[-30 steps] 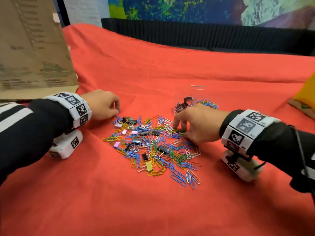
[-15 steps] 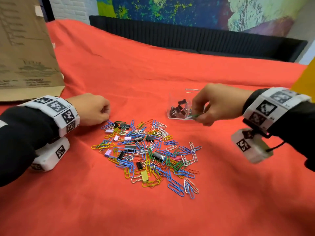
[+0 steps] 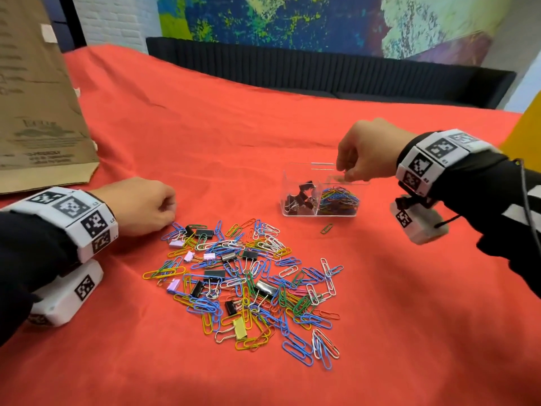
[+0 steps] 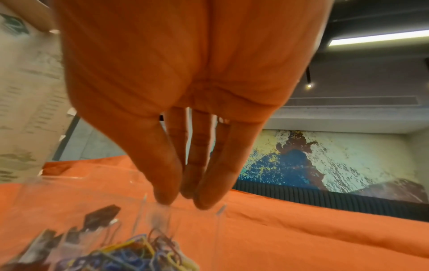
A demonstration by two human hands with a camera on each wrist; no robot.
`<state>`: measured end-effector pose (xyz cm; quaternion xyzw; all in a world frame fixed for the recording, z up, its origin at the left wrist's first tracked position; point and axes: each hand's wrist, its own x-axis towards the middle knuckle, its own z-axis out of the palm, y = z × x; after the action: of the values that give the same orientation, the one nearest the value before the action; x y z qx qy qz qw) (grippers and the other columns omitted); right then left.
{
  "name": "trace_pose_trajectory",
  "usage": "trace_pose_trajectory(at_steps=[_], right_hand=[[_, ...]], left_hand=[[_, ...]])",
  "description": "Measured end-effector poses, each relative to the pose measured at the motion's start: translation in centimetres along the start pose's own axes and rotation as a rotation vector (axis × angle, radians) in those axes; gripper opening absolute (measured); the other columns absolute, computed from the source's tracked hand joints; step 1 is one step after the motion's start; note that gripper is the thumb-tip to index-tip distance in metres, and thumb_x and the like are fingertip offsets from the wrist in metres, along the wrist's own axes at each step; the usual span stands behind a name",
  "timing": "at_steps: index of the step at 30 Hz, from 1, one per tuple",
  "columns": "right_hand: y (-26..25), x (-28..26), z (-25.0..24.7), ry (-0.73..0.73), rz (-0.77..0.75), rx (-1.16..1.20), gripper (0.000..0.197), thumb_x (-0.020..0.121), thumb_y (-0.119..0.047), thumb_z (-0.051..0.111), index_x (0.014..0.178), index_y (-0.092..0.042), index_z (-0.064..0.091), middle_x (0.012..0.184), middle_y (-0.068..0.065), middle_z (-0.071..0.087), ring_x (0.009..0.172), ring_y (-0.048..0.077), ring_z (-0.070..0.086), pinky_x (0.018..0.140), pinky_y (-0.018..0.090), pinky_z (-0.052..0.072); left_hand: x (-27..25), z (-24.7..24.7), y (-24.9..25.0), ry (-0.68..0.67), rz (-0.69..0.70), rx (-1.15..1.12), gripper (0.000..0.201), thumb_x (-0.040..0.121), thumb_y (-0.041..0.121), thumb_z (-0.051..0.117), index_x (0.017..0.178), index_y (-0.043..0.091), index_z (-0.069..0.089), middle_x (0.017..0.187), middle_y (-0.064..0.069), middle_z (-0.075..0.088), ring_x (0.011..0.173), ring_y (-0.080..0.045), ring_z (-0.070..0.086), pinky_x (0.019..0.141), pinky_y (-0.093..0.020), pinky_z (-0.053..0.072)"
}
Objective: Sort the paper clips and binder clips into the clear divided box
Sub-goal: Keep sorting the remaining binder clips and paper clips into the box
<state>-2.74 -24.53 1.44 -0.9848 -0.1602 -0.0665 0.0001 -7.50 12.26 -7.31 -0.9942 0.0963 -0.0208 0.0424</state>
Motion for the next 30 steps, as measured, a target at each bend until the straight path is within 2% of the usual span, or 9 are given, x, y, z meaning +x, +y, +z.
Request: trace_pose_trajectory(at_steps=[3,6,8,10,14,18,22,26,30], right_hand=[[0.4,-0.3,-0.5,0.059,-0.046,-0.003,0.014,0.07,-0.023,0.082,0.083,-0.026,0.077,0.074,-0.01,0.072,0.075,0.015,0.067,0.079,0.031,0.055],[0.0,-2.0,-0.9,0.175,-0.099,0.039,0.004,0.072,-0.021,0.076,0.075,-0.024,0.075,0.067,-0.009,0.068,0.071,0.019,0.065,0.076,0.036,0.056],[-1.0,-3.8,-0.3,0.178,-0.173,0.096,0.005,0.073,-0.018,0.071,0.073,-0.022,0.074,0.062,-0.01,0.066,0.064,0.014,0.064,0.071,0.032,0.055],[-2.0,-5.6,1.2,0.053,-0.255,0.1,0.011,0.074,-0.019,0.067,0.08,-0.023,0.076,0.068,-0.009,0.07,0.067,0.011,0.066,0.072,0.029,0.054],[-2.8,-7.1,4.4,-0.332,-0.321,-0.138,0.047,0.074,-0.017,0.055,0.12,-0.023,0.063,0.114,0.001,0.065,0.109,0.023,0.06,0.096,0.033,0.049],[-3.4,-8.5,5.4,-0.306,-0.406,-0.215,0.042,0.074,-0.02,0.049,0.114,-0.018,0.062,0.106,0.004,0.058,0.104,0.024,0.058,0.092,0.038,0.05],[-5.4,-11.3,4.7,-0.294,-0.519,-0.074,0.04,0.076,-0.018,0.048,0.112,-0.02,0.066,0.103,0.001,0.059,0.1,0.019,0.057,0.09,0.035,0.048],[-6.8,-13.2,3.5,-0.358,-0.572,0.033,0.046,0.075,-0.034,0.056,0.119,-0.025,0.064,0.106,-0.004,0.06,0.1,0.016,0.058,0.09,0.03,0.05],[-7.1,-13.2,3.8,-0.341,-0.556,0.083,0.037,0.074,-0.019,0.059,0.109,-0.032,0.061,0.099,-0.009,0.059,0.093,0.016,0.059,0.081,0.036,0.053]], left_hand=[[0.0,0.0,-0.1,0.0,0.004,-0.011,0.013,0.086,0.033,0.054,0.076,0.024,0.055,0.073,0.012,0.061,0.076,-0.019,0.058,0.073,-0.028,0.046],[0.0,0.0,-0.1,0.003,0.004,-0.017,0.012,0.085,0.032,0.054,0.076,0.024,0.056,0.072,0.011,0.062,0.075,-0.019,0.058,0.072,-0.028,0.046],[0.0,0.1,-0.1,0.007,0.008,-0.016,0.012,0.085,0.032,0.054,0.076,0.024,0.056,0.072,0.011,0.062,0.074,-0.018,0.058,0.072,-0.028,0.046],[0.0,0.1,-0.1,0.009,0.006,-0.02,0.012,0.085,0.032,0.054,0.076,0.024,0.056,0.071,0.011,0.061,0.073,-0.018,0.058,0.072,-0.029,0.047],[-0.1,0.1,0.0,0.007,0.006,-0.003,0.012,0.086,0.032,0.054,0.077,0.024,0.056,0.07,0.011,0.06,0.073,-0.019,0.057,0.072,-0.029,0.046],[-0.1,0.1,0.2,0.013,0.007,0.011,0.012,0.086,0.032,0.053,0.08,0.022,0.057,0.07,0.011,0.059,0.074,-0.02,0.057,0.072,-0.027,0.043],[-0.2,0.1,0.1,0.002,-0.004,-0.004,0.013,0.086,0.032,0.053,0.078,0.022,0.056,0.069,0.013,0.057,0.073,-0.022,0.056,0.07,-0.027,0.041],[-0.2,0.1,0.2,0.01,-0.012,-0.006,0.014,0.086,0.032,0.052,0.077,0.022,0.055,0.069,0.012,0.057,0.073,-0.022,0.055,0.069,-0.026,0.04],[-0.2,0.0,0.2,0.003,-0.018,-0.009,0.014,0.086,0.032,0.053,0.077,0.022,0.055,0.07,0.011,0.059,0.073,-0.021,0.056,0.069,-0.026,0.039]])
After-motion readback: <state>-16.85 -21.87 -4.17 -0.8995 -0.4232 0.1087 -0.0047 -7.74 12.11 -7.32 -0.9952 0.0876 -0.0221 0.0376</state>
